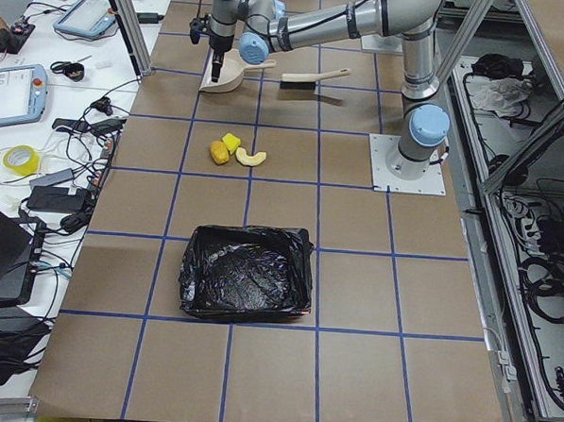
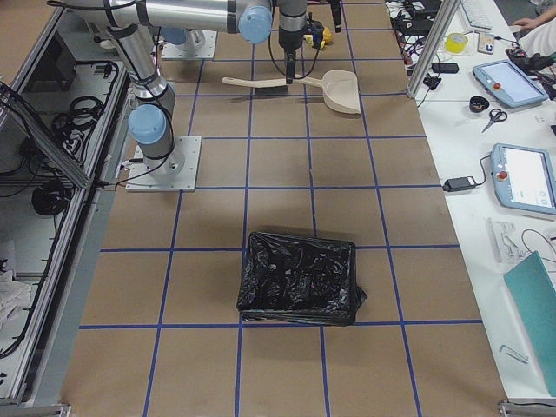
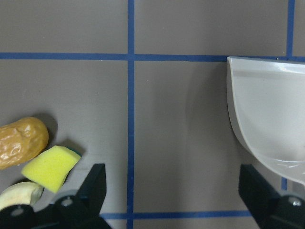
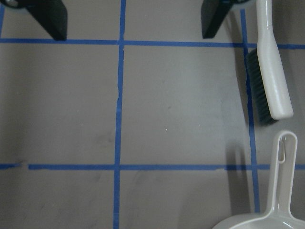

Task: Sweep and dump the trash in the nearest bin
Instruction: 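Grasp the dustpan handle with the left gripper while the right gripper grasps the brush handle, then carry the dustpan with the left gripper beside the trash pile, lowering it flat, then swing the brush with the right gripper over to the trash pile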

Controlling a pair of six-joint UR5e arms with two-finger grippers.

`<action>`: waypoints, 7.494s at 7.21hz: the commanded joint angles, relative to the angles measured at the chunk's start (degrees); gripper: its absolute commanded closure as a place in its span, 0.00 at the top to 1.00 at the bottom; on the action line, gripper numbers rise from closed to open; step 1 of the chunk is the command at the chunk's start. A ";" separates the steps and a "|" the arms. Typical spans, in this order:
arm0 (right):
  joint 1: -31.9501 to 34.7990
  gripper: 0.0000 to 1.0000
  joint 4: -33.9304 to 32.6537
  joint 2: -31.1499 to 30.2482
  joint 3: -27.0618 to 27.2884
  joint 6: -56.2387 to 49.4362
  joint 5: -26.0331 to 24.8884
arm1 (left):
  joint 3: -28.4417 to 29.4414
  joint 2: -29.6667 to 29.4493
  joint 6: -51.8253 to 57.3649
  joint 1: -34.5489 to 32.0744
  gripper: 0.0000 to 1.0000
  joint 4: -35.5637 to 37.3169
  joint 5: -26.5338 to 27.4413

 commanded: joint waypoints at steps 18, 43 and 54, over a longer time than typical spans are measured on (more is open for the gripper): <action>36.00 0.84 -34.47 11.18 22.14 26.34 -2.39 | -2.95 -6.05 -14.38 -16.00 0.56 -8.78 -1.31; 37.06 0.00 -32.66 9.19 21.10 27.66 -3.36 | -2.25 -2.09 131.71 41.92 0.00 -5.62 8.28; 34.69 0.00 -9.81 45.53 -38.98 34.42 -1.35 | -1.63 -5.35 128.54 36.03 0.00 -5.53 14.78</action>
